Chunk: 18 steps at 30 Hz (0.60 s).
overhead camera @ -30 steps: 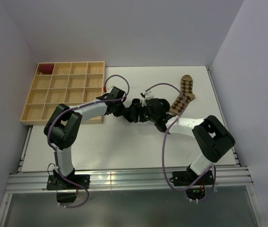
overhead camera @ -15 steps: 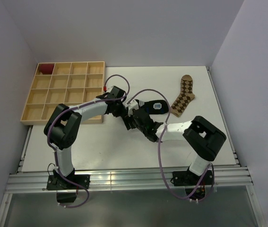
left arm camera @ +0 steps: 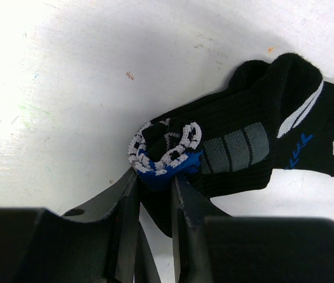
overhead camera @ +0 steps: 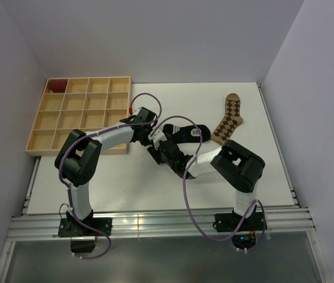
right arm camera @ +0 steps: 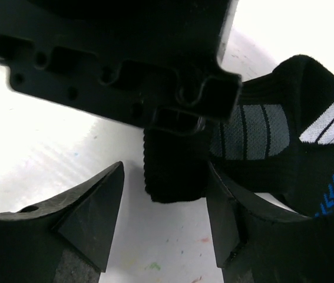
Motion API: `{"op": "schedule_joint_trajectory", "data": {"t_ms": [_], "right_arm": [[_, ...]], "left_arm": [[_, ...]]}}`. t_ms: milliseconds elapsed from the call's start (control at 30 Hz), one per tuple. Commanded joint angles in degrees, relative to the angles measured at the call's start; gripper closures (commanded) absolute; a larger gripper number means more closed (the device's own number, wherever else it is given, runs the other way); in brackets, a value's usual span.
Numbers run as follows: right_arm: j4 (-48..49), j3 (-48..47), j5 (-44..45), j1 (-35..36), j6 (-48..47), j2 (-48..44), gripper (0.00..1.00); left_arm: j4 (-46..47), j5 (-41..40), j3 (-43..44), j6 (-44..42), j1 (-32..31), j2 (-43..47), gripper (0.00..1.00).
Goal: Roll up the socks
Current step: Roll the sock at the center of the board.
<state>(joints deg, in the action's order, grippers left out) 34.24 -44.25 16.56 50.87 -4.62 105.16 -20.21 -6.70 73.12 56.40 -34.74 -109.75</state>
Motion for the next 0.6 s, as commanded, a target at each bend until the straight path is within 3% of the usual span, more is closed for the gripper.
{"op": "schedule_joint_trajectory", "data": {"t_ms": [0, 100, 200, 333, 367, 567], "right_arm": [[2.59, -2.51, 0.93, 0.19, -1.44, 2.41, 0.37], [2.76, -2.68, 1.2, 0.19, -1.53, 3.46, 0.42], [3.2, -2.51, 1.11, 0.28, -1.79, 3.91, 0.55], [2.15, -2.77, -0.11, 0.11, -0.57, 4.08, 0.93], [1.45, -2.69, -0.56, 0.1, -0.39, 4.0, 0.98], [-4.08, -3.04, -13.53, -3.14, 4.53, 1.63, 1.0]], "left_arm": [[-6.43, 0.55, -0.79, -2.17, -0.33, -1.69, 0.76], [-6.42, 0.81, -0.79, -2.09, -0.33, -1.78, 0.76], [-6.25, 0.9, -0.79, -1.91, -0.33, -1.95, 0.76], [-5.37, 1.43, -1.66, -1.38, -0.33, -1.26, 0.72], [-5.02, 1.43, -1.93, -1.3, -0.33, -0.99, 0.7], [-3.0, 0.2, -4.21, 0.11, -0.33, 2.43, 0.4]]}}
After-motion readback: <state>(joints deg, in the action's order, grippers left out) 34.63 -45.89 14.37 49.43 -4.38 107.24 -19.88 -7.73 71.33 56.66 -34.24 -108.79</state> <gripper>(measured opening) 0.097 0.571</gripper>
